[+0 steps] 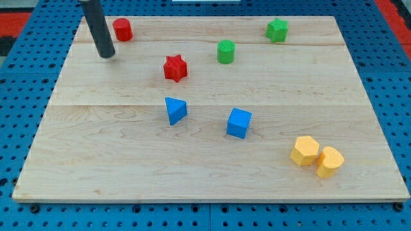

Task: Slightly push the blue triangle towards the bottom of red star

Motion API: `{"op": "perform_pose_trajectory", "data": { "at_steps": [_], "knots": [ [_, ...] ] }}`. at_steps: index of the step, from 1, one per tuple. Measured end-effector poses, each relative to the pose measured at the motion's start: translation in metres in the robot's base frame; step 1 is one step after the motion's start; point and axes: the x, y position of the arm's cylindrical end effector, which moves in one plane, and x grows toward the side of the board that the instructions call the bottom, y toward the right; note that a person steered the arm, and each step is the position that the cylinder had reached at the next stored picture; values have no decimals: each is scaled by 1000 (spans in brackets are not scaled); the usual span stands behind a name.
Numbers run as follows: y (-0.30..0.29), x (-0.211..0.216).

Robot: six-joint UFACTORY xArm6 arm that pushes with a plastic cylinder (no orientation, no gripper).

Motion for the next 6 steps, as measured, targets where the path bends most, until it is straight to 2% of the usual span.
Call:
{"op": "perform_pose_trajectory", "data": {
  "at_steps": [1, 2, 3, 4, 5, 6],
  "knots": [
    [16, 40],
    [65, 100],
    [63, 175],
    [112, 182],
    [94, 132],
    [96, 137]
  ]
}}
